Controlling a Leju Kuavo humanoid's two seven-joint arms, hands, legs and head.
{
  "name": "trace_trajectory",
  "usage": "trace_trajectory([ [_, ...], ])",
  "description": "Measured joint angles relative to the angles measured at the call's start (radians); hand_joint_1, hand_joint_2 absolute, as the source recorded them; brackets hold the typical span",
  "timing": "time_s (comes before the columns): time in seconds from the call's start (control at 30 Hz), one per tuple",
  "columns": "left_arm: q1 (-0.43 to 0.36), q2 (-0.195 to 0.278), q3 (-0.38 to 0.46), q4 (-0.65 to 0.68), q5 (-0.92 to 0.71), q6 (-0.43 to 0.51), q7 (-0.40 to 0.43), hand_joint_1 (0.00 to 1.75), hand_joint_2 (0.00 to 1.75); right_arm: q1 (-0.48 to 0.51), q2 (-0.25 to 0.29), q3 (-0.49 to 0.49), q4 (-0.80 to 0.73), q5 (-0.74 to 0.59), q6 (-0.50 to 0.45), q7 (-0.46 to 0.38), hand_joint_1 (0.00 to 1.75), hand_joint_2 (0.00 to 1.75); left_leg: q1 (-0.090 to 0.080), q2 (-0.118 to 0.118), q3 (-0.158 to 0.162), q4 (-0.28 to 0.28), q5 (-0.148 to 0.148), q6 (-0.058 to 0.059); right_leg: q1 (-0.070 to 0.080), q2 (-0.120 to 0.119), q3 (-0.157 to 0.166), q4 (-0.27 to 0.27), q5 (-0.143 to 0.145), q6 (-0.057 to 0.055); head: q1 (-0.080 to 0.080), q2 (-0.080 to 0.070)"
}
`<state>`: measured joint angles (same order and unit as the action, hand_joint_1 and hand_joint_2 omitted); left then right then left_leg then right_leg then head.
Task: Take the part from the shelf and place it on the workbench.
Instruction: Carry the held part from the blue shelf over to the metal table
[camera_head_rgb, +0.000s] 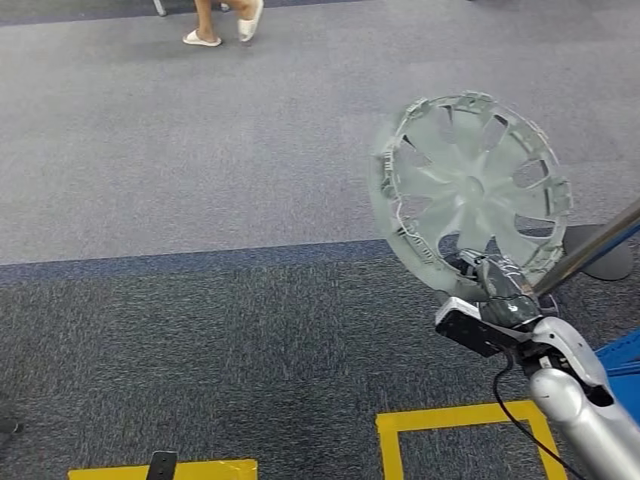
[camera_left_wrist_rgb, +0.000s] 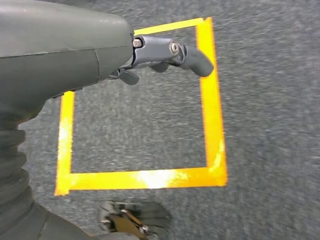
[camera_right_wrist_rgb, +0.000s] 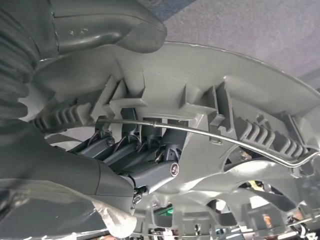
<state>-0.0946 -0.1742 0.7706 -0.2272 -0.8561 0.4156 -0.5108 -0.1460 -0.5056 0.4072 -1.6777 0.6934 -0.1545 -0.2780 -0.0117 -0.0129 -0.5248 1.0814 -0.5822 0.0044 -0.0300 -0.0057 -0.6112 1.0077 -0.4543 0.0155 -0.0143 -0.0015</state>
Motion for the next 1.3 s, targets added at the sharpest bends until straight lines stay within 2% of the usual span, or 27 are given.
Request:
trace_trajectory([
  [0.07, -0.001, -0.001, 0.000, 0.000, 0.000, 0.000, 0.000, 0.00, 1.75, 0.004, 0.000, 0.002, 0.001, 0.001, 0.000, -0.001, 1.75, 1.75, 0.008, 0.003, -0.059, 0.132, -0.058, -0.012, -0.001, 0.000, 0.018, -0.002, -0.011, -0.007, -0.004, 0.000],
  [0.1, -0.001, -0.001, 0.000, 0.000, 0.000, 0.000, 0.000, 0.00, 1.75, 0.005, 0.000, 0.003, 0.001, 0.001, 0.000, -0.002, 1.75, 1.75, 0.011, 0.003, -0.089, 0.182, -0.075, -0.014, 0.000, 0.000, 0.025, -0.002, -0.016, -0.008, -0.003, 0.000],
  [0.13, -0.001, -0.001, 0.000, 0.000, 0.000, 0.000, 0.000, 0.00, 1.75, 0.006, 0.000, 0.003, 0.001, 0.001, 0.000, -0.001, 1.75, 1.75, 0.013, 0.003, -0.110, 0.202, -0.069, -0.014, 0.000, 0.001, 0.031, -0.002, -0.021, -0.008, -0.004, 0.000],
  [0.17, -0.001, -0.001, 0.000, 0.000, 0.000, 0.000, 0.001, 0.00, 1.75, 0.006, 0.000, 0.003, 0.001, 0.001, 0.000, 0.000, 1.75, 1.75, 0.013, 0.003, -0.116, 0.185, -0.039, -0.012, 0.002, 0.003, 0.037, -0.002, -0.025, -0.008, -0.004, 0.000],
  [0.23, -0.001, 0.000, 0.000, 0.000, 0.000, 0.001, 0.003, 0.00, 1.75, 0.005, 0.000, 0.002, 0.000, 0.001, 0.000, 0.001, 1.75, 1.75, 0.009, 0.003, -0.094, 0.071, 0.063, 0.001, 0.004, 0.004, 0.050, -0.003, -0.032, -0.007, -0.003, 0.000],
  [0.27, -0.002, 0.001, 0.000, 0.000, -0.001, 0.002, 0.005, 0.00, 1.75, 0.005, 0.000, 0.002, -0.001, 0.001, 0.000, 0.002, 1.75, 1.75, 0.006, 0.004, -0.082, 0.014, 0.100, 0.009, 0.004, 0.005, 0.053, -0.004, -0.034, -0.005, -0.002, 0.000],
  [0.3, -0.002, 0.001, 0.000, 0.000, -0.001, 0.003, 0.007, 0.00, 1.75, 0.005, 0.000, 0.000, -0.002, 0.001, -0.001, 0.002, 1.75, 1.75, 0.002, 0.004, -0.071, -0.032, 0.121, 0.016, 0.004, 0.005, 0.053, -0.005, -0.035, -0.001, -0.002, 0.000],
  [0.4, -0.003, 0.002, 0.000, 0.000, -0.003, 0.011, 0.010, 0.00, 1.75, 0.012, 0.000, -0.010, -0.009, 0.000, -0.004, 0.004, 1.75, 1.75, -0.003, 0.004, -0.059, -0.078, 0.121, 0.028, 0.004, 0.004, 0.046, -0.007, -0.037, 0.018, -0.004, 0.000],
  [0.47, -0.003, 0.001, 0.000, 0.000, -0.003, 0.020, 0.012, 0.00, 1.75, 0.024, -0.001, -0.024, -0.017, -0.003, -0.006, 0.006, 1.75, 1.75, 0.002, 0.003, -0.051, -0.092, 0.127, 0.035, 0.004, 0.004, 0.035, 0.014, -0.056, 0.026, -0.001, 0.000],
  [0.5, -0.004, 0.001, 0.000, 0.000, -0.004, 0.024, 0.012, 0.00, 1.75, 0.031, -0.001, -0.033, -0.021, -0.004, -0.010, 0.006, 1.75, 1.75, 0.005, 0.004, -0.048, -0.098, 0.129, 0.039, 0.005, 0.004, 0.017, 0.053, -0.079, 0.029, 0.000, 0.000],
  [0.57, -0.005, -0.001, 0.000, 0.000, -0.004, 0.030, 0.013, 0.00, 1.75, 0.050, -0.003, -0.051, -0.029, -0.007, -0.020, 0.005, 1.75, 1.75, 0.004, 0.003, -0.046, -0.099, 0.129, 0.043, 0.004, 0.005, -0.049, 0.183, -0.136, 0.032, 0.003, 0.000],
  [0.6, -0.004, -0.002, 0.000, 0.000, -0.004, 0.032, 0.013, 0.00, 1.75, 0.061, -0.005, -0.061, -0.034, -0.010, -0.026, 0.004, 1.75, 1.75, 0.003, 0.003, -0.045, -0.097, 0.127, 0.044, 0.004, 0.005, -0.081, 0.243, -0.154, 0.034, 0.003, 0.000],
  [0.63, -0.003, -0.002, 0.000, 0.000, -0.003, 0.034, 0.014, 0.00, 1.75, 0.071, -0.006, -0.072, -0.038, -0.014, -0.031, 0.002, 1.75, 1.75, 0.002, 0.003, -0.045, -0.096, 0.125, 0.045, 0.005, 0.005, -0.102, 0.275, -0.154, 0.036, 0.003, 0.000],
  [0.67, -0.002, -0.002, 0.000, 0.000, -0.003, 0.035, 0.015, 0.00, 1.75, 0.081, -0.008, -0.082, -0.043, -0.018, -0.034, 0.001, 1.75, 1.75, 0.002, 0.003, -0.044, -0.093, 0.122, 0.045, 0.004, 0.005, -0.104, 0.267, -0.134, 0.038, 0.004, 0.000],
  [0.73, -0.002, -0.003, 0.000, 0.000, -0.003, 0.037, 0.016, 0.00, 1.75, 0.097, -0.013, -0.102, -0.053, -0.023, -0.035, -0.002, 1.75, 1.75, 0.003, 0.003, -0.041, -0.085, 0.113, 0.040, 0.002, 0.003, -0.057, 0.149, -0.059, 0.040, 0.004, 0.000],
  [0.77, -0.003, -0.003, 0.000, 0.000, -0.004, 0.037, 0.017, 0.00, 1.75, 0.102, -0.015, -0.109, -0.058, -0.025, -0.035, -0.004, 1.75, 1.75, 0.001, 0.003, -0.042, -0.078, 0.108, 0.035, 0.002, 0.003, -0.025, 0.084, -0.035, 0.040, 0.004, 0.000],
  [0.8, -0.004, -0.003, 0.000, 0.000, -0.004, 0.037, 0.017, 0.00, 1.75, 0.105, -0.016, -0.116, -0.062, -0.025, -0.034, -0.008, 1.75, 1.75, -0.001, 0.003, -0.044, -0.071, 0.104, 0.030, 0.003, 0.003, -0.002, 0.040, -0.022, 0.037, 0.005, 0.000],
  [0.83, -0.005, -0.002, 0.000, 0.000, -0.004, 0.038, 0.017, 0.00, 1.75, 0.109, -0.017, -0.121, -0.066, -0.026, -0.032, -0.011, 1.75, 1.75, -0.003, 0.003, -0.047, -0.066, 0.101, 0.026, 0.004, 0.003, 0.009, 0.021, -0.022, 0.033, 0.005, 0.000],
  [0.9, -0.005, -0.002, 0.000, 0.000, -0.005, 0.039, 0.018, 0.00, 1.75, 0.115, -0.017, -0.128, -0.071, -0.026, -0.026, -0.017, 1.75, 1.75, -0.004, 0.003, -0.050, -0.062, 0.100, 0.021, 0.006, 0.006, 0.011, 0.020, -0.026, 0.021, 0.006, 0.000],
  [0.97, -0.005, -0.001, 0.000, 0.000, -0.006, 0.039, 0.018, 0.00, 1.75, 0.119, -0.018, -0.134, -0.074, -0.026, -0.020, -0.020, 1.75, 1.75, -0.002, 0.004, -0.057, -0.042, 0.083, 0.012, 0.003, 0.005, 0.012, 0.019, -0.025, 0.009, 0.004, 0.000],
  [1.03, -0.007, 0.000, 0.000, 0.000, -0.006, 0.040, 0.018, 0.00, 1.75, 0.119, -0.018, -0.139, -0.076, -0.025, -0.018, -0.023, 1.75, 1.75, 0.002, 0.005, -0.096, 0.050, 0.030, -0.001, 0.001, 0.003, 0.014, 0.017, -0.025, 0.000, 0.002, 0.000],
  [1.1, -0.006, -0.001, 0.000, 0.000, -0.007, 0.041, 0.019, 0.00, 1.75, 0.119, -0.018, -0.139, -0.078, -0.023, -0.017, -0.024, 1.75, 1.75, 0.007, 0.005, -0.158, 0.186, -0.029, -0.008, 0.002, 0.003, 0.014, 0.017, -0.026, -0.002, 0.001, 0.000],
  [1.13, -0.006, -0.001, 0.000, 0.000, -0.008, 0.041, 0.020, 0.00, 1.75, 0.119, -0.017, -0.139, -0.078, -0.022, -0.017, -0.025, 1.75, 1.75, 0.008, 0.005, -0.177, 0.227, -0.038, -0.008, 0.003, 0.003, 0.015, 0.017, -0.026, -0.003, 0.001, 0.000],
  [1.17, -0.005, -0.001, 0.000, 0.000, -0.009, 0.041, 0.021, 0.00, 1.75, 0.119, -0.017, -0.139, -0.078, -0.021, -0.017, -0.025, 1.75, 1.75, 0.008, 0.005, -0.180, 0.231, -0.026, -0.006, 0.004, 0.004, 0.016, 0.017, -0.026, -0.003, 0.000, 0.000],
  [1.2, -0.005, -0.001, 0.000, 0.000, -0.010, 0.041, 0.021, 0.00, 1.75, 0.119, -0.017, -0.140, -0.079, -0.020, -0.017, -0.025, 1.75, 1.75, 0.008, 0.005, -0.164, 0.193, 0.004, -0.002, 0.005, 0.004, 0.018, 0.017, -0.027, -0.003, 0.001, 0.000],
  [1.23, -0.005, -0.001, 0.000, 0.000, -0.011, 0.041, 0.021, 0.00, 1.75, 0.120, -0.017, -0.140, -0.080, -0.020, -0.017, -0.025, 1.75, 1.75, 0.006, 0.005, -0.132, 0.120, 0.046, 0.006, 0.006, 0.005, 0.020, 0.017, -0.027, -0.003, 0.001, 0.000],
  [1.3, -0.007, 0.001, 0.000, 0.000, -0.012, 0.041, 0.021, 0.00, 1.75, 0.119, -0.017, -0.141, -0.081, -0.020, -0.017, -0.025, 1.75, 1.75, 0.002, 0.005, -0.072, -0.009, 0.099, 0.022, 0.010, 0.006, 0.022, 0.017, -0.028, -0.001, 0.001, 0.000],
])
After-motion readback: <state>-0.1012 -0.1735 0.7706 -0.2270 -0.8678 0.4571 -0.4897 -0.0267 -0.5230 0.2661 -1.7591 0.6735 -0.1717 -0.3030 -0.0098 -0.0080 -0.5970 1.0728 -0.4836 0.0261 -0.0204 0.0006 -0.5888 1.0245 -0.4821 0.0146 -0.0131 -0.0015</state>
